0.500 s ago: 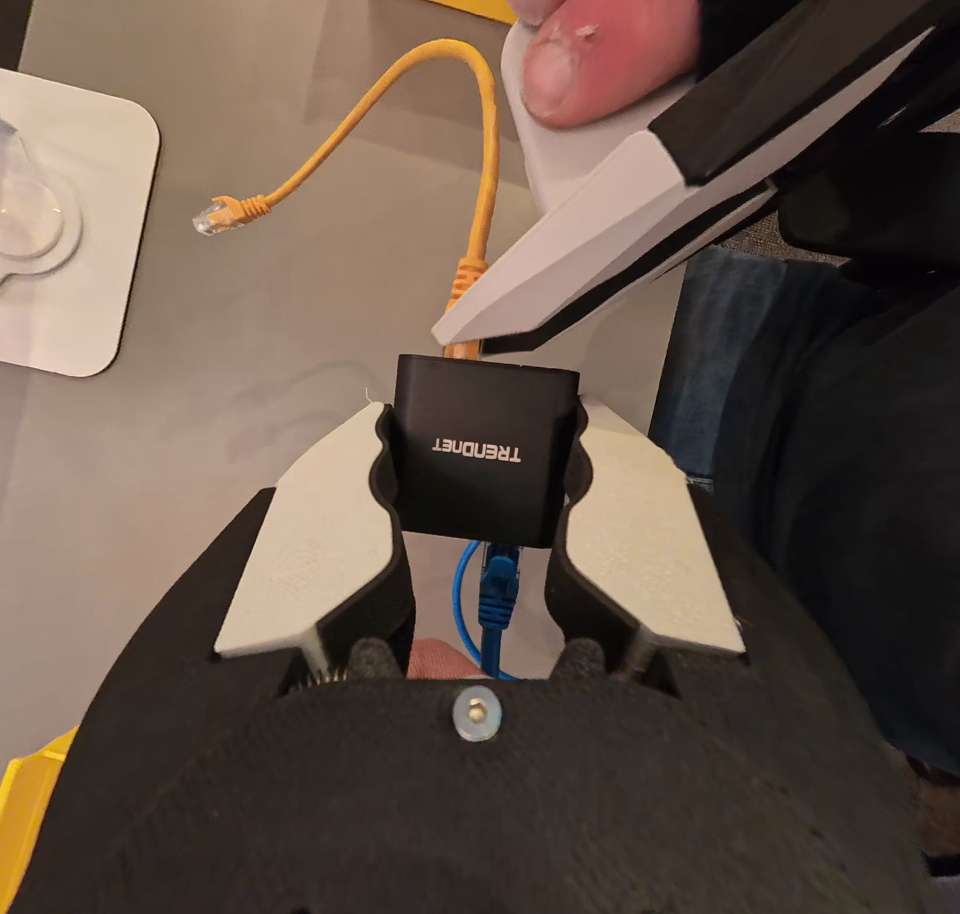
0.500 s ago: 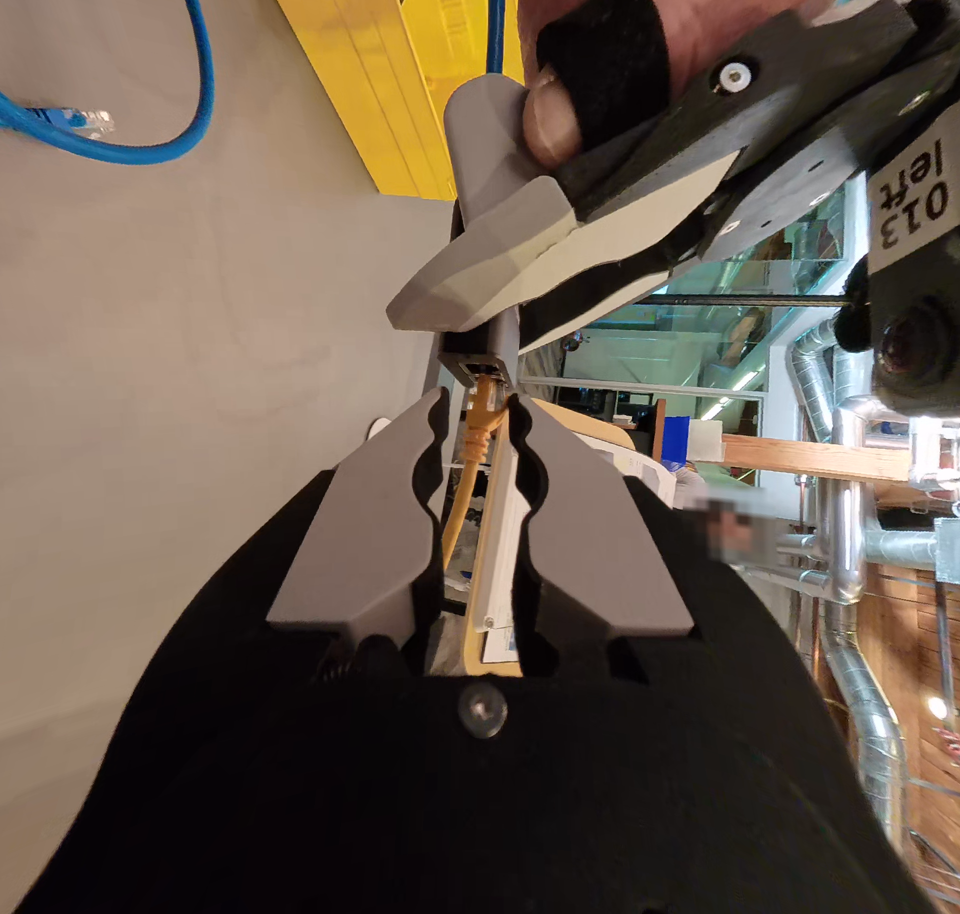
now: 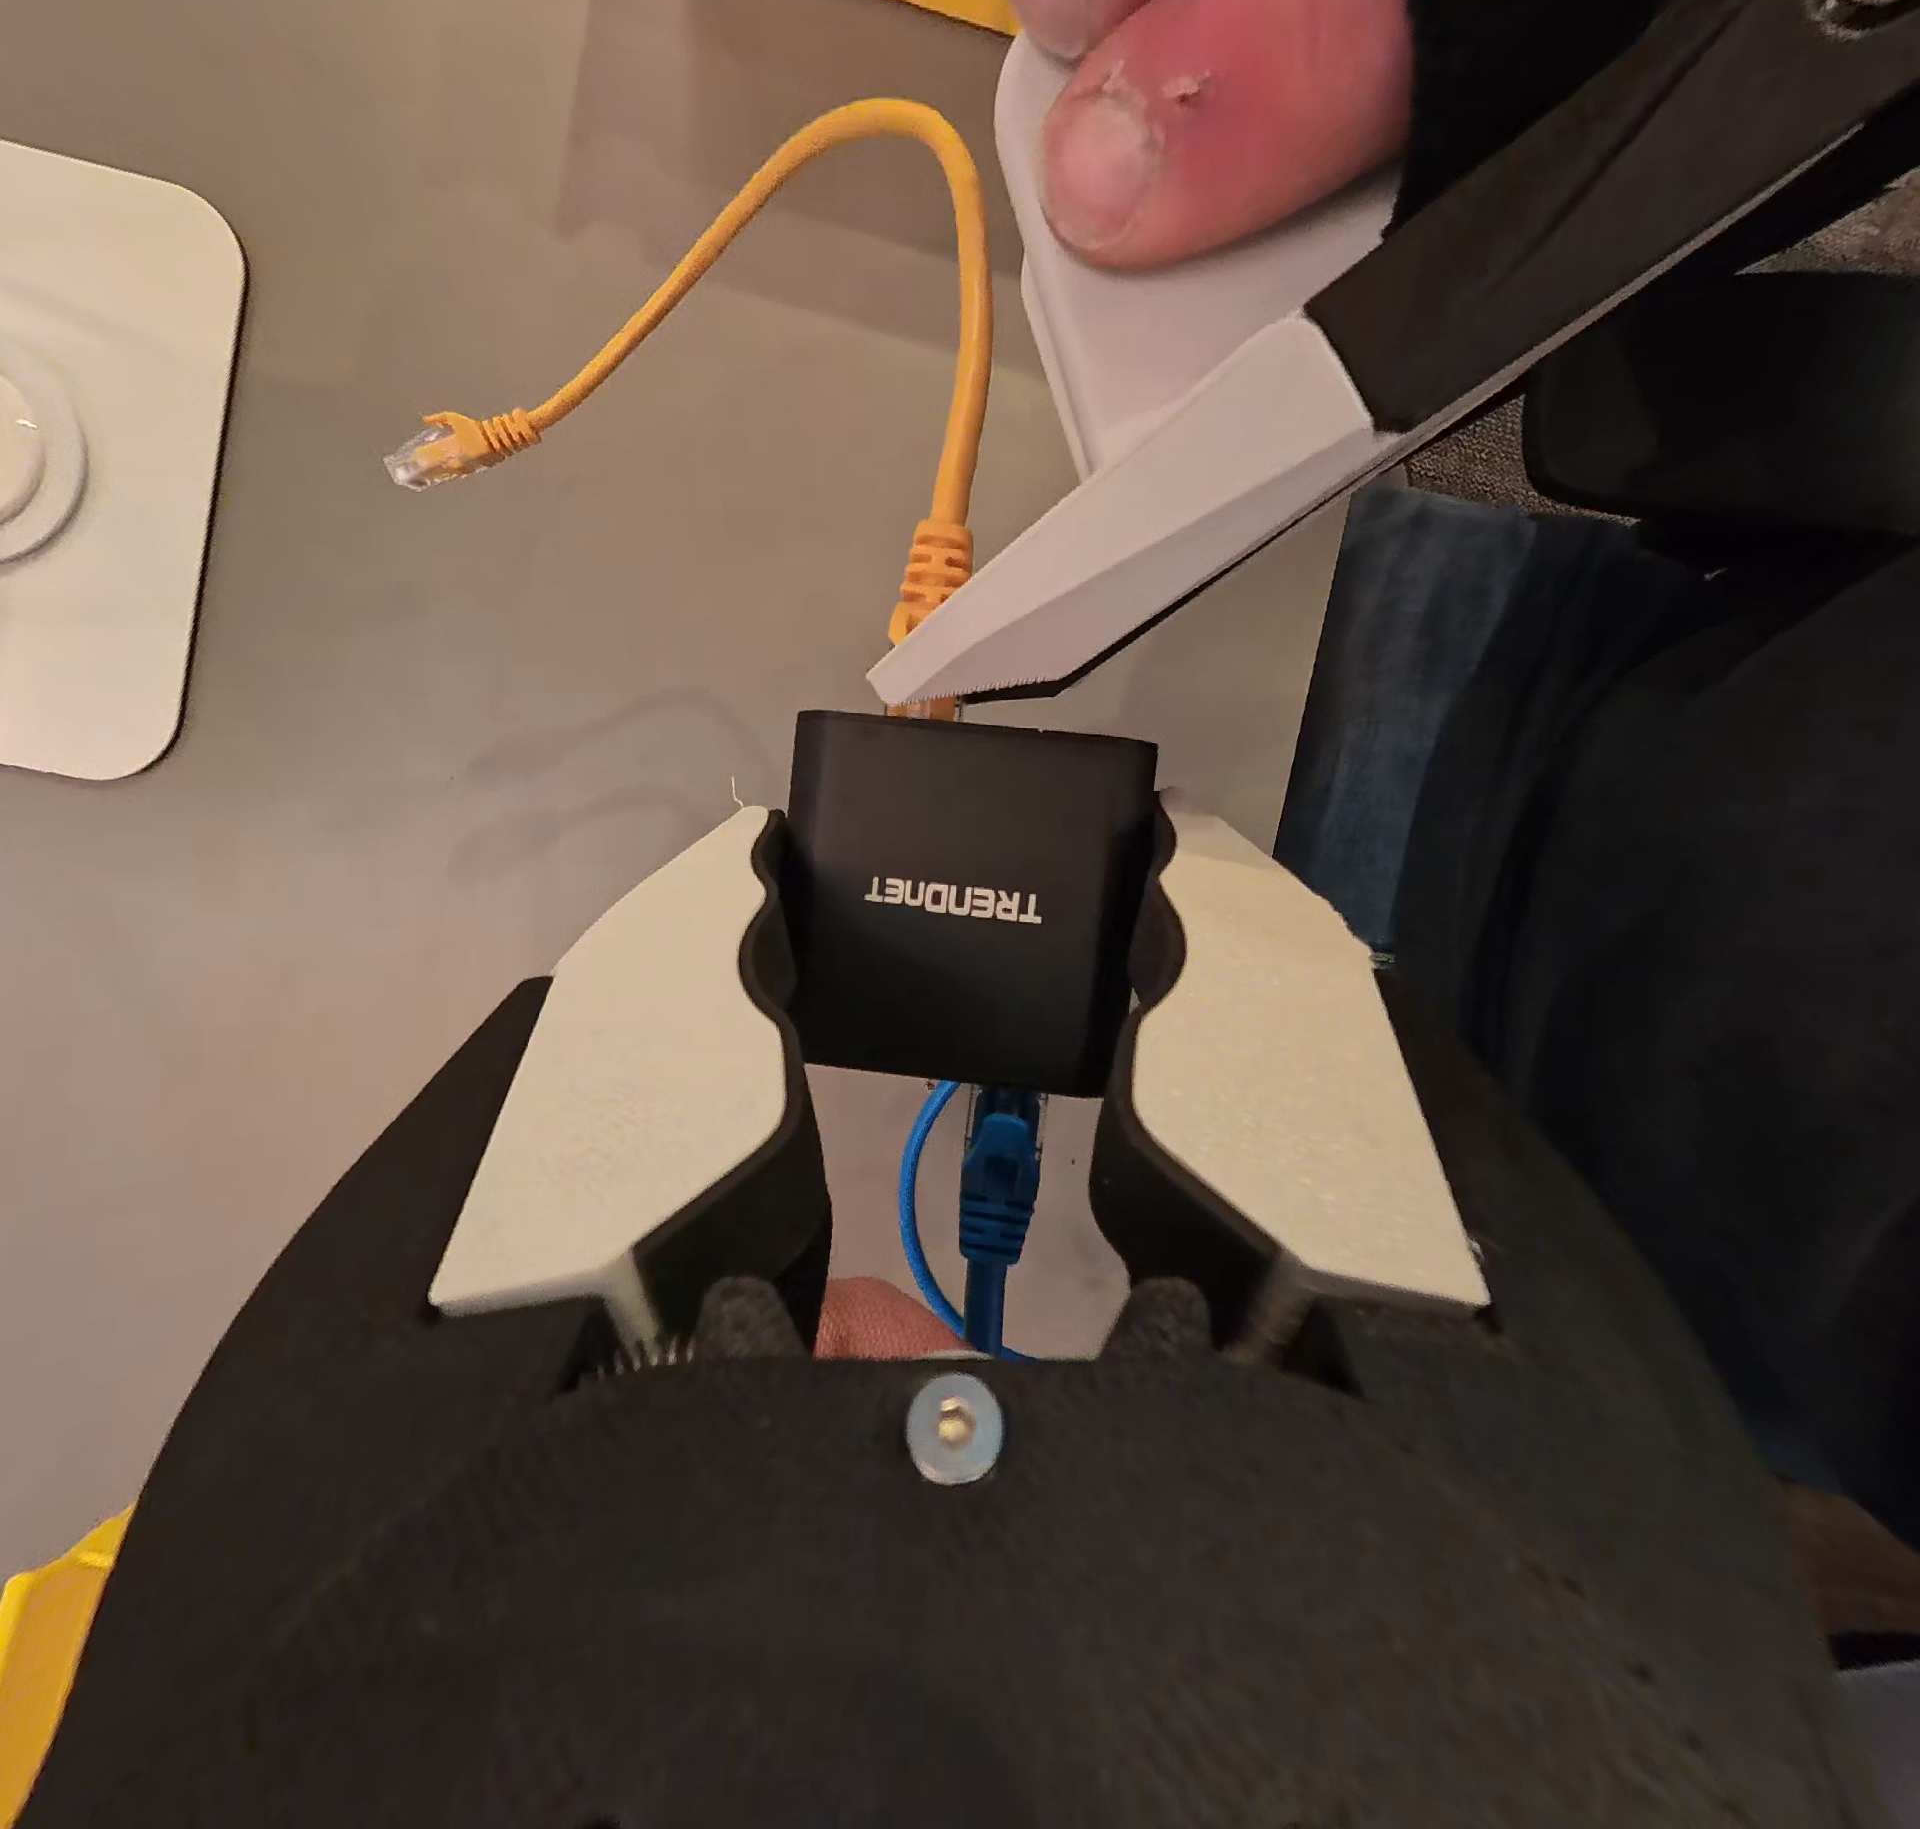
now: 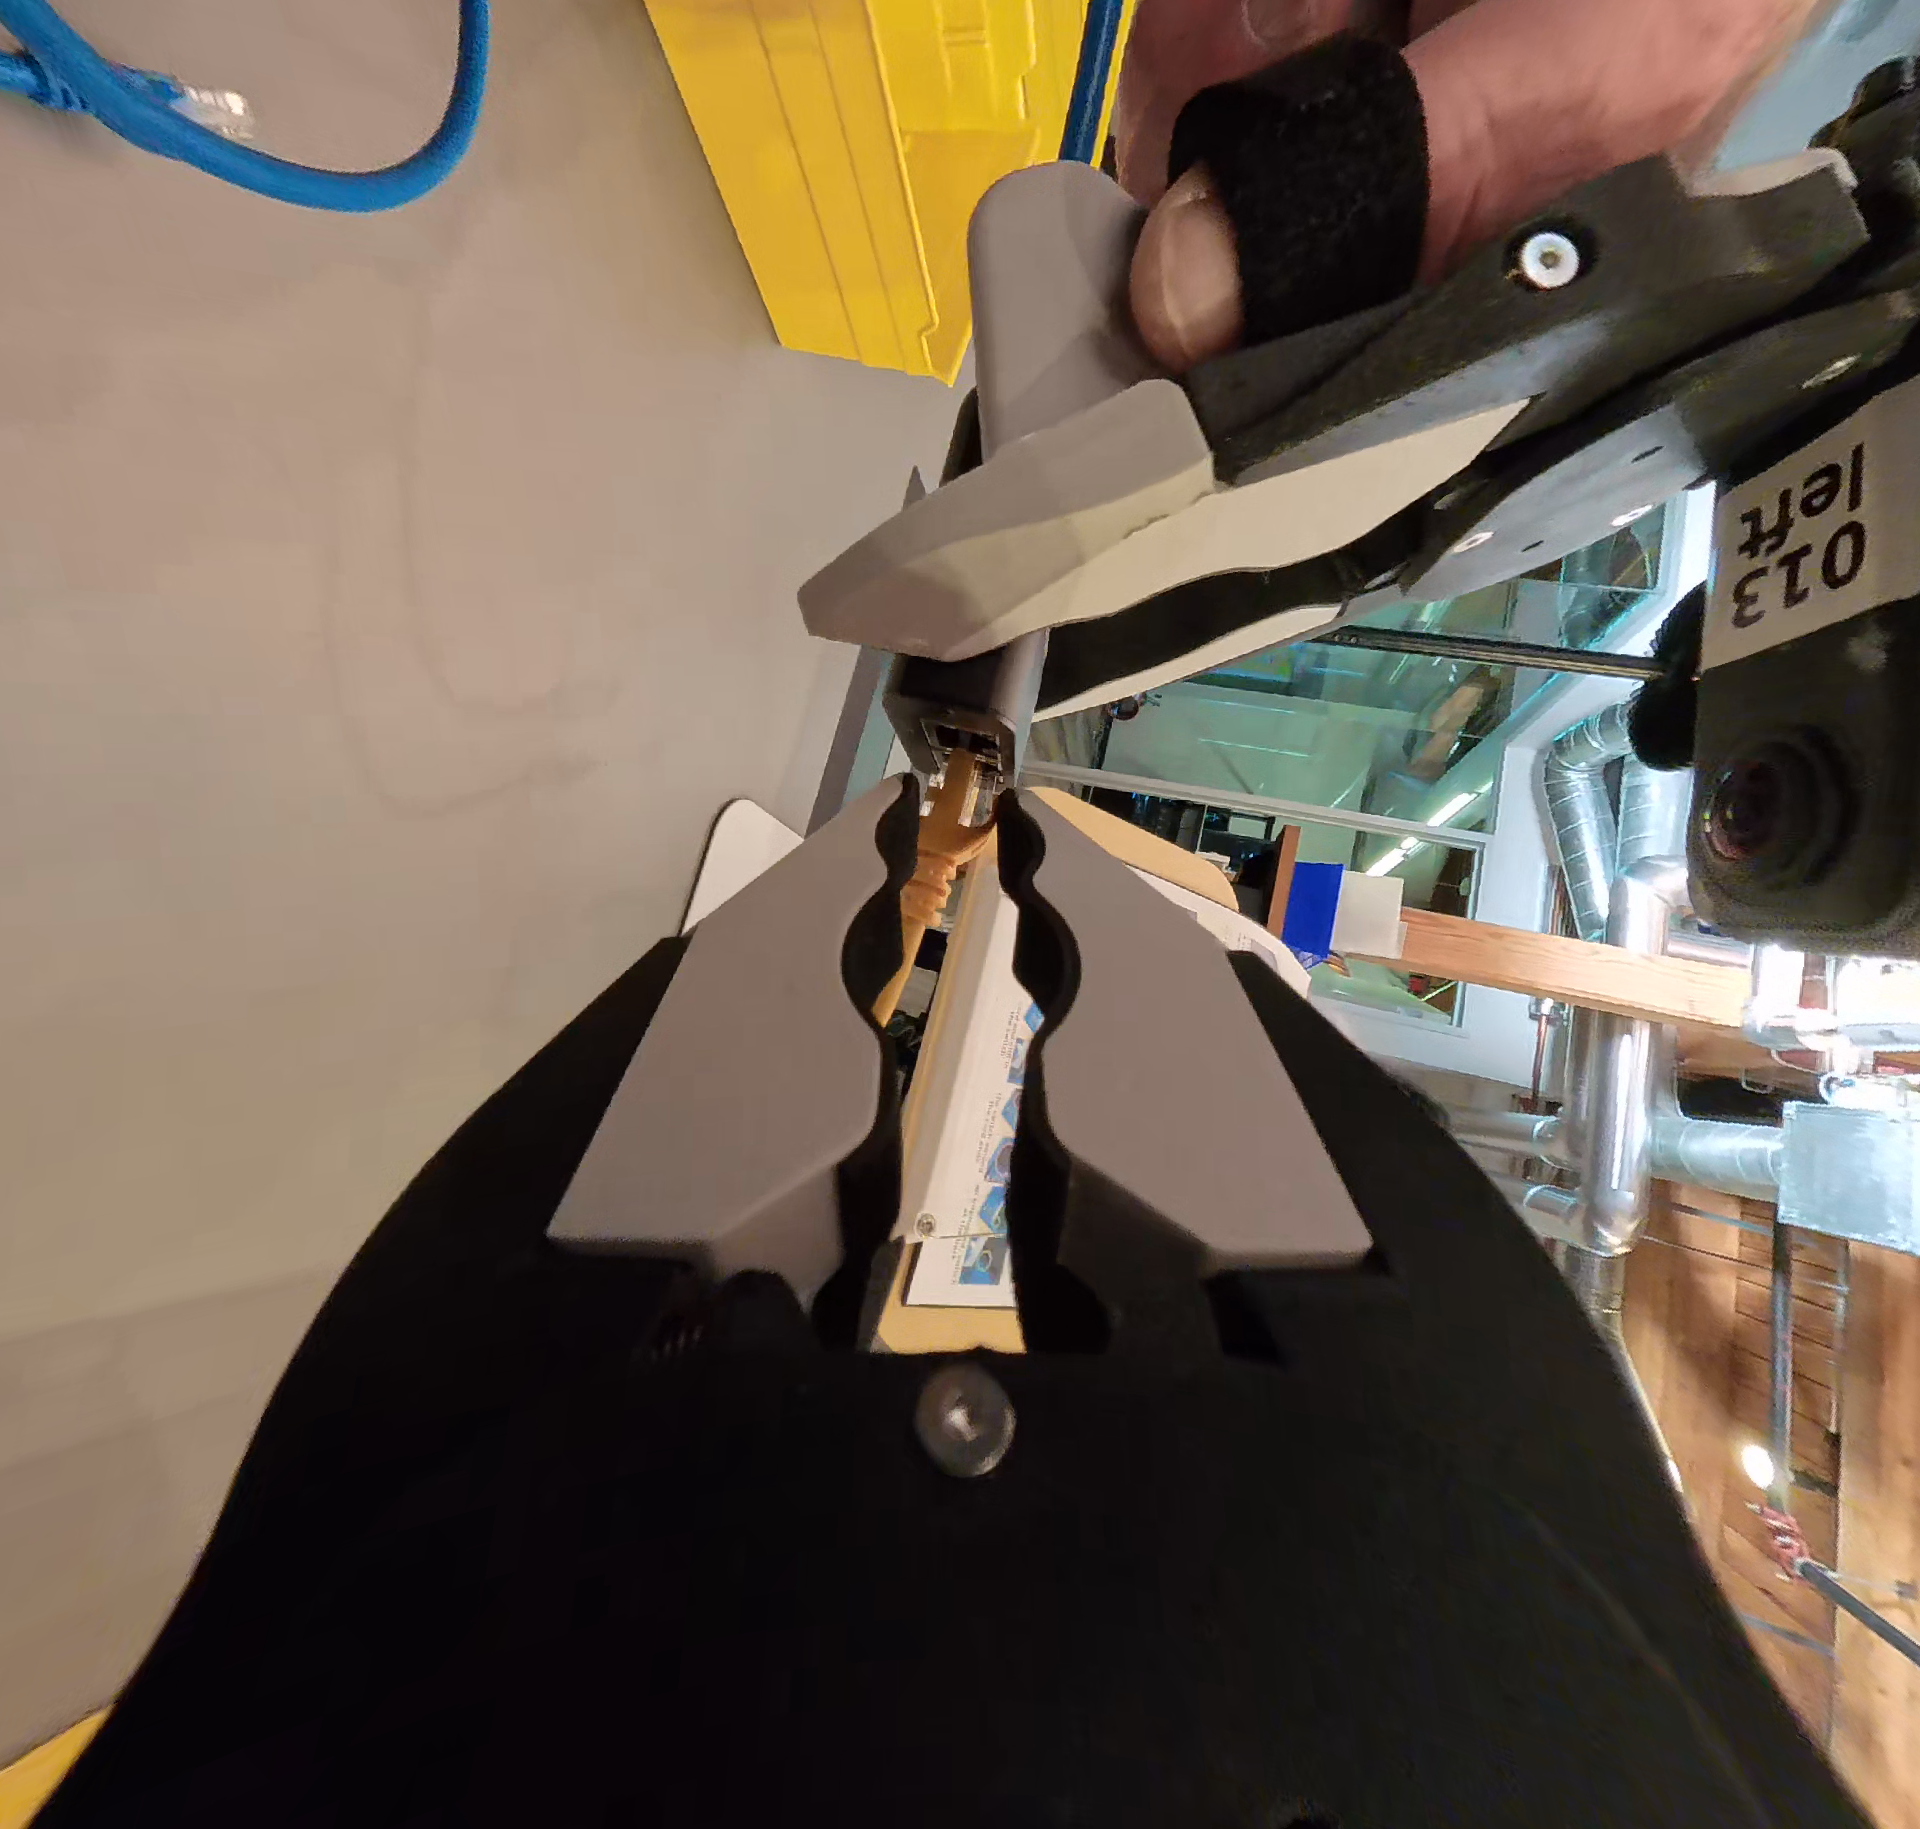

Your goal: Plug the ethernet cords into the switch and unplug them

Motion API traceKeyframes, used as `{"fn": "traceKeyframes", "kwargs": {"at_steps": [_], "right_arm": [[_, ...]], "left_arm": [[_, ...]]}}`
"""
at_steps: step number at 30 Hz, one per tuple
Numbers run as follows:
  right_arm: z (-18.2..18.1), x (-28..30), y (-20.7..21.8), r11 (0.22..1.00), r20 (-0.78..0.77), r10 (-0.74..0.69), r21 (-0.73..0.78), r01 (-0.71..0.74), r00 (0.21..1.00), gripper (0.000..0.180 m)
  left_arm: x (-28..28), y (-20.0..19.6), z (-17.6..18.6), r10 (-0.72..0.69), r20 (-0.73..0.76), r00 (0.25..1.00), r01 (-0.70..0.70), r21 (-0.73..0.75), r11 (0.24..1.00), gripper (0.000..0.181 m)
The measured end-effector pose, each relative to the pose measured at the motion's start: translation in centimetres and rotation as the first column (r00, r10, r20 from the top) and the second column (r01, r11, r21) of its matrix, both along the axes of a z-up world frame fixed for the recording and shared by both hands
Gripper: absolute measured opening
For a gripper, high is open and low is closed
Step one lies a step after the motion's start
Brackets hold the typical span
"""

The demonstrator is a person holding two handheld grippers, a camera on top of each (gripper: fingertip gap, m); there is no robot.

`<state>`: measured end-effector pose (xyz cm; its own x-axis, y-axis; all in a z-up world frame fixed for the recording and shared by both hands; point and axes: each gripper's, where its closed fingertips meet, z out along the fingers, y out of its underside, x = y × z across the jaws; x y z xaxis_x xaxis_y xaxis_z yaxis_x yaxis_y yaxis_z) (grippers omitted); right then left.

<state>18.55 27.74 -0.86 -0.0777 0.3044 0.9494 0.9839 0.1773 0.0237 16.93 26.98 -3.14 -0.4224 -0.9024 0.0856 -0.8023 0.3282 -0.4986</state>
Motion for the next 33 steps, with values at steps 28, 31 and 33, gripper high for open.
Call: {"fn": "traceKeyframes", "kwargs": {"at_steps": [28,31,33], "right_arm": [[6.7,7.6,-4.8,0.979,-0.398,-0.201,-0.073,0.188,0.895,0.007],[10.4,10.8,-7.8,0.964,-0.559,-0.246,-0.053,0.262,0.792,0.008],[12.1,13.0,-10.0,0.944,-0.621,-0.284,-0.047,0.327,0.731,0.008]], "left_arm": [[0.1,3.0,-0.7,0.083,0.136,0.987,-0.089,0.038,0.995,0.063],[0.0,3.4,-1.0,0.103,0.169,0.980,-0.108,0.022,0.994,0.062],[-0.1,3.6,-1.5,0.113,0.176,0.978,-0.120,0.028,0.992,0.062]]}}
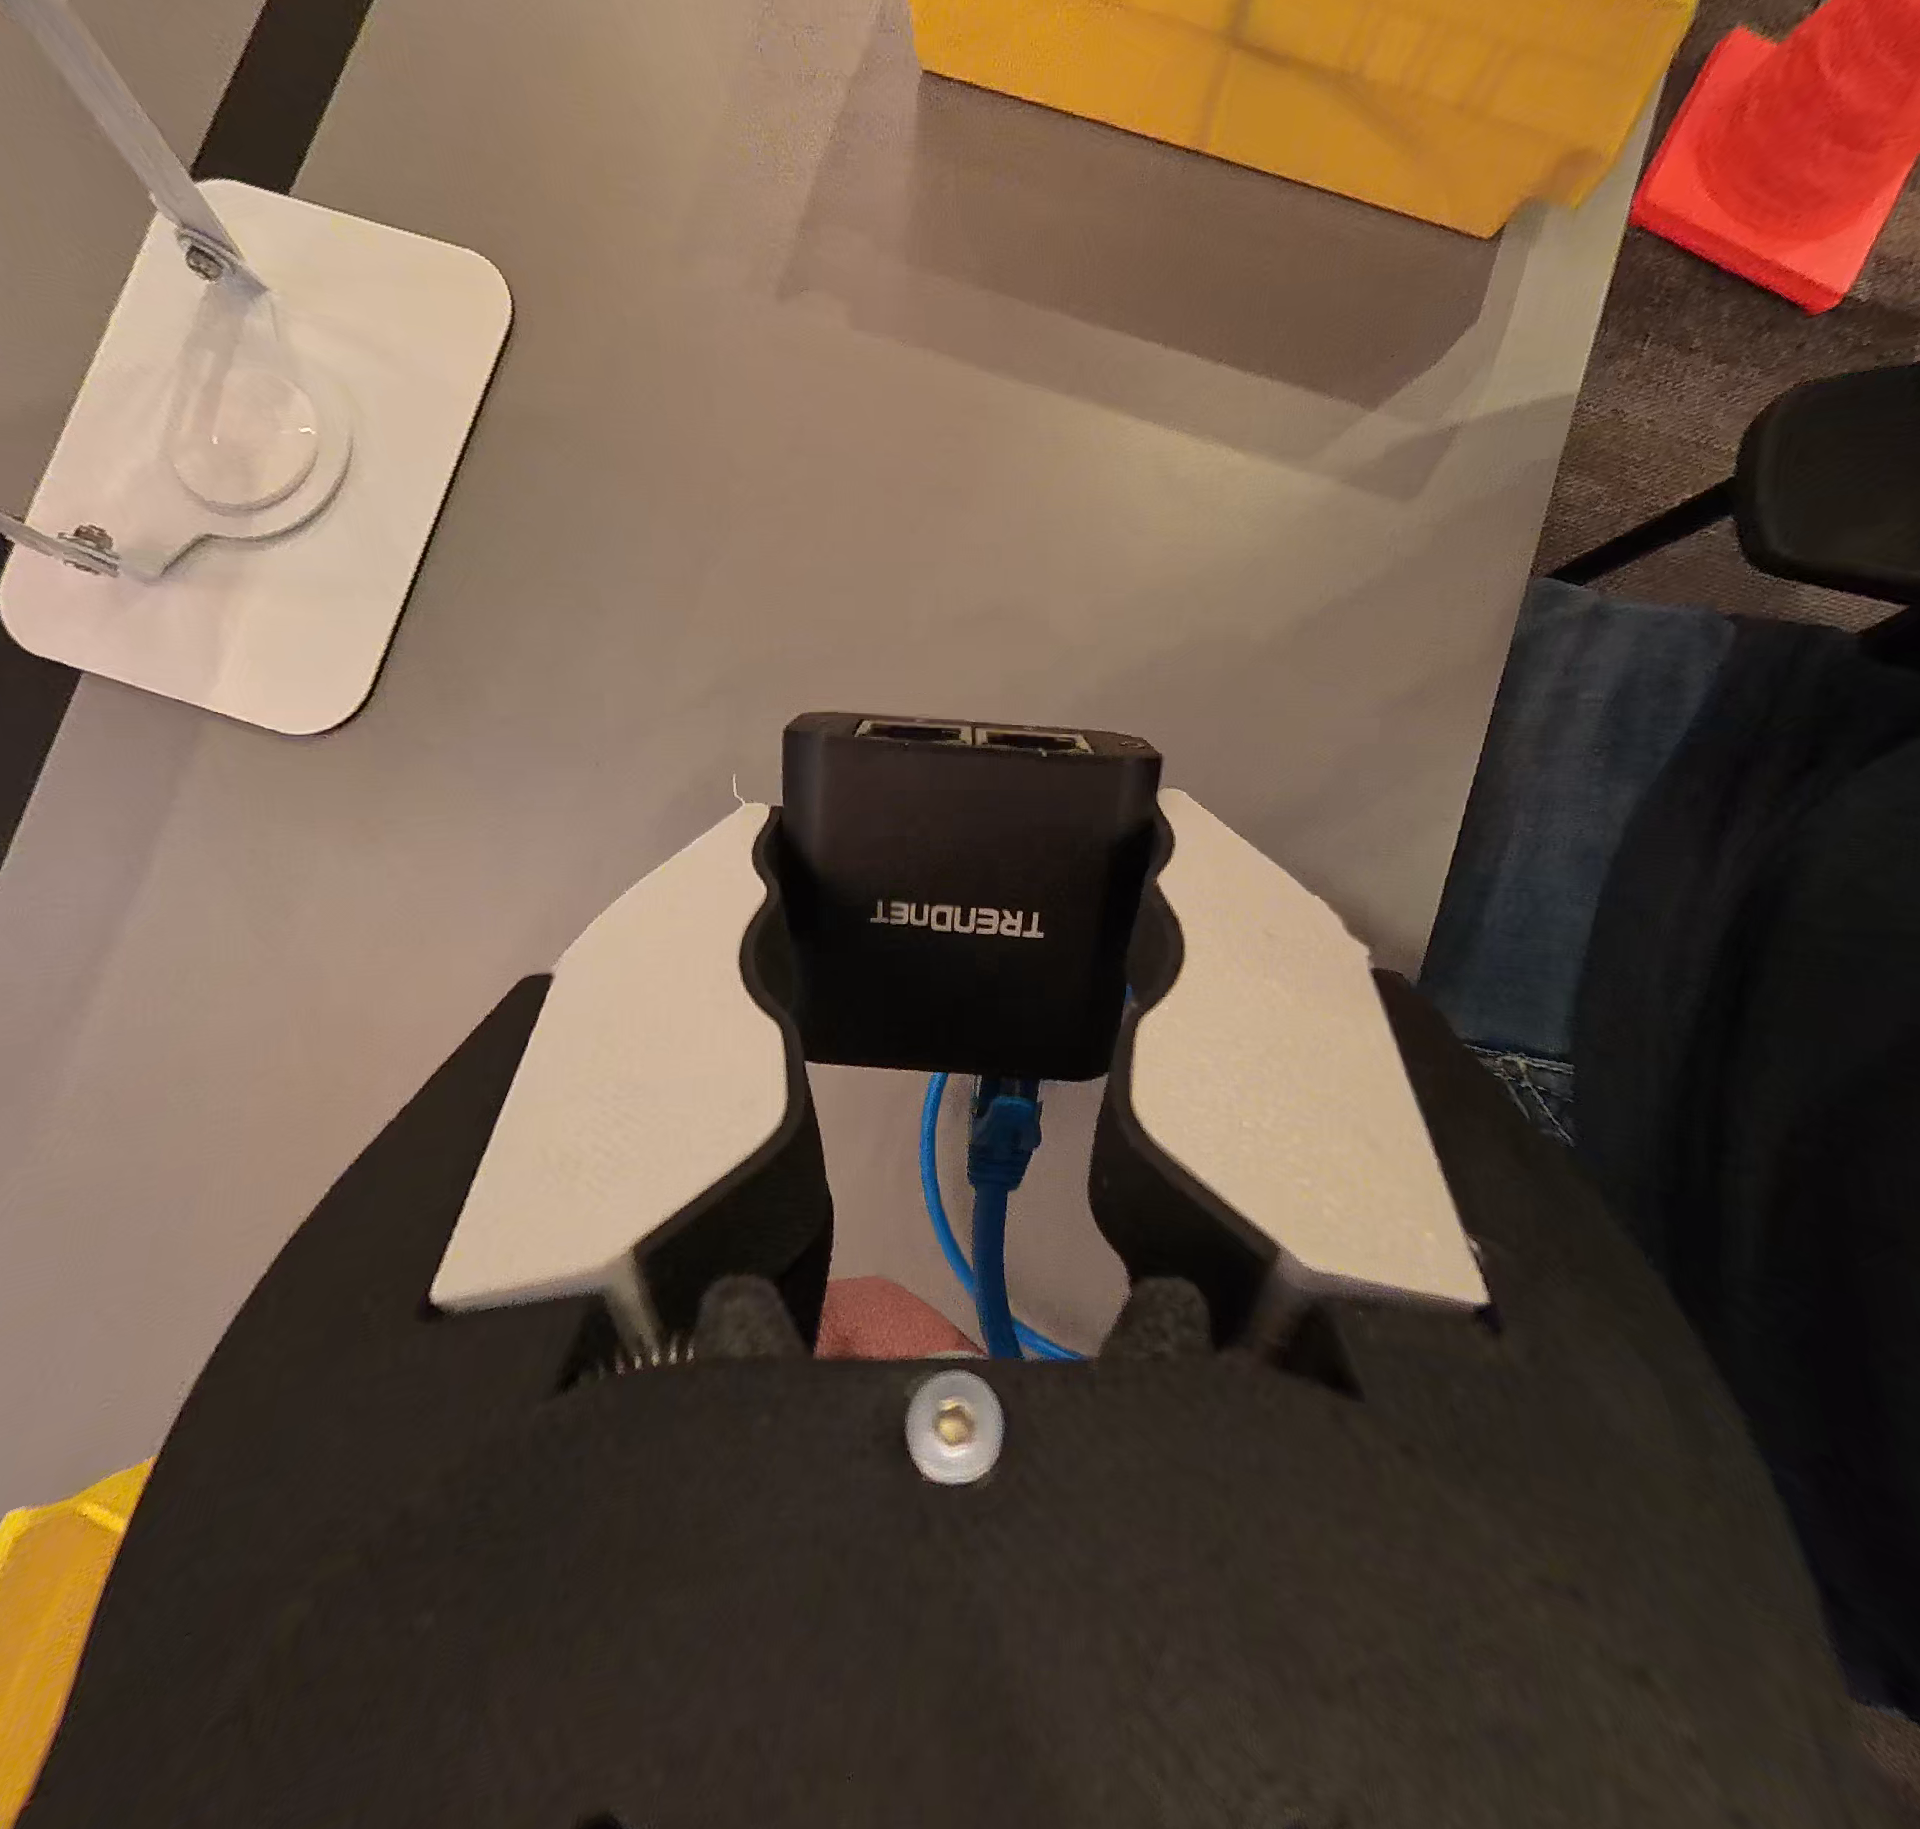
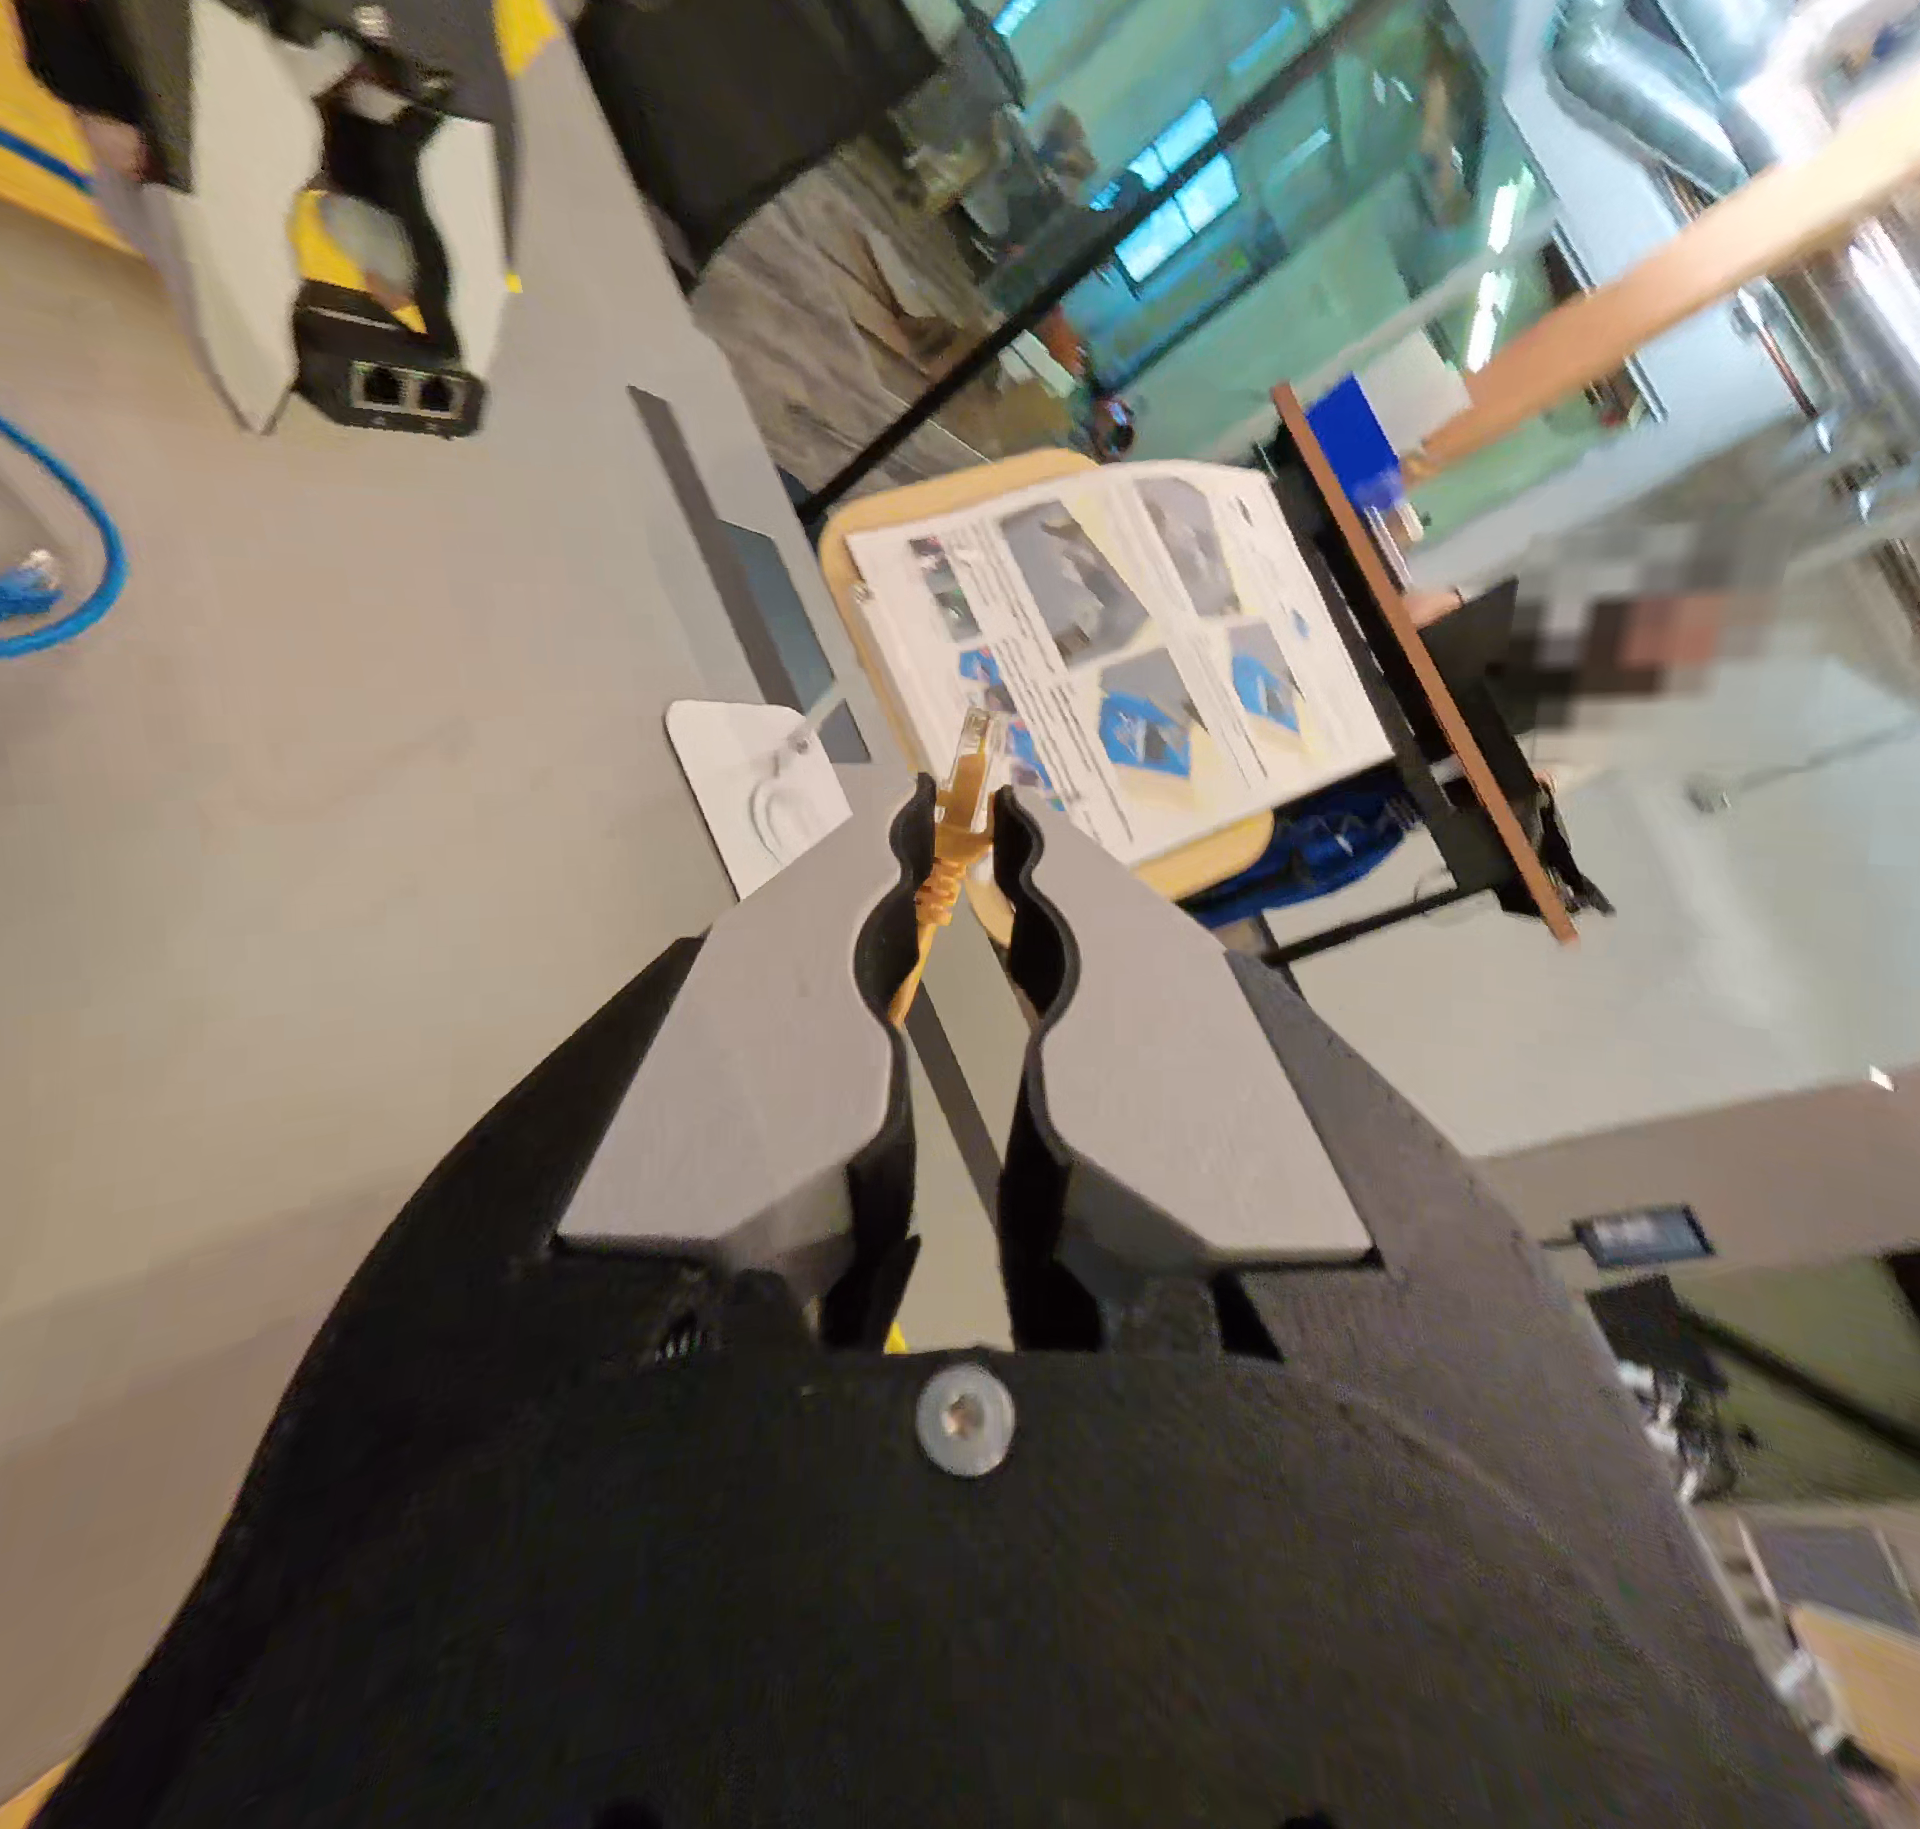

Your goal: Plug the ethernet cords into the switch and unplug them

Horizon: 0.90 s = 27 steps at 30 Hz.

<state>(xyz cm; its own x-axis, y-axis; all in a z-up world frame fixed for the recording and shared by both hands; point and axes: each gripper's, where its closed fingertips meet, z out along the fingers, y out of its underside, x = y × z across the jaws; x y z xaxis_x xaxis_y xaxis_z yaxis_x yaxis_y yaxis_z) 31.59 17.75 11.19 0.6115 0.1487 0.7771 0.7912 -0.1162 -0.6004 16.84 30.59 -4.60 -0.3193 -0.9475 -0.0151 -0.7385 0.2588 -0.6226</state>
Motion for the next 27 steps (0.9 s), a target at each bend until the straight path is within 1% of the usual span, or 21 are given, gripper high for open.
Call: {"fn": "traceKeyframes", "kwargs": {"at_steps": [3,6,10,13,15,16,18,20,22,23,24,26,27], "right_arm": [[1.0,3.1,-3.5,0.991,-0.040,-0.127,0.025,0.128,0.991,0.008],[0.1,6.6,-7.1,0.952,-0.033,-0.304,0.016,0.305,0.952,0.008],[-3.1,9.9,-10.8,0.867,0.003,-0.498,-0.012,0.498,0.867,0.008],[-6.9,11.3,-11.7,0.831,-0.063,-0.557,-0.066,0.553,0.828,0.008],[-10.6,12.5,-12.1,0.795,-0.093,-0.604,-0.132,0.591,0.792,0.009],[-12.4,12.8,-12.0,0.792,-0.141,-0.609,-0.162,0.589,0.781,0.008],[-16.4,12.4,-11.0,0.815,-0.299,-0.578,-0.251,0.522,0.759,0.009],[-19.7,13.1,-10.6,0.801,-0.342,-0.596,-0.306,0.514,0.726,0.009],[-23.0,12.2,-9.8,0.814,-0.476,-0.575,-0.416,0.406,0.665,0.013],[-23.8,12.2,-9.6,0.816,-0.518,-0.572,-0.434,0.382,0.636,0.013],[-24.2,12.4,-9.7,0.815,-0.532,-0.575,-0.441,0.376,0.622,0.021],[-24.9,12.4,-9.9,0.806,-0.551,-0.583,-0.487,0.336,0.598,0.043],[-24.8,12.4,-9.9,0.808,-0.552,-0.577,-0.492,0.324,0.602,0.050]], "left_arm": [[-0.2,-0.1,-0.6,-0.003,0.011,1.000,0.003,0.000,1.000,0.062],[-0.2,-0.1,-1.1,0.008,0.020,1.000,-0.008,-0.012,1.000,0.063],[-0.1,0.1,-1.9,0.017,0.008,1.000,-0.017,-0.013,1.000,0.063],[0.0,-0.1,-2.3,0.012,-0.006,1.000,-0.012,-0.007,1.000,0.063],[0.0,-0.3,-2.3,0.007,-0.010,1.000,-0.007,-0.002,1.000,0.063],[0.1,-0.4,-2.3,0.007,-0.008,1.000,-0.007,-0.005,1.000,0.062],[0.1,-0.5,-2.4,0.010,-0.009,1.000,-0.010,-0.008,1.000,0.062],[0.1,-0.4,-2.6,0.010,-0.017,1.000,-0.010,-0.009,1.000,0.062],[0.1,-0.4,-2.7,0.011,-0.025,1.000,-0.011,-0.007,1.000,0.062],[0.1,-0.3,-2.7,0.011,-0.027,1.000,-0.011,-0.004,1.000,0.063],[0.1,-0.3,-2.7,0.011,-0.027,1.000,-0.012,-0.005,1.000,0.063],[0.1,-0.1,-2.6,0.016,-0.026,1.000,-0.016,-0.007,1.000,0.063],[0.1,0.0,-2.7,0.018,-0.026,0.999,-0.018,-0.007,1.000,0.063]]}}
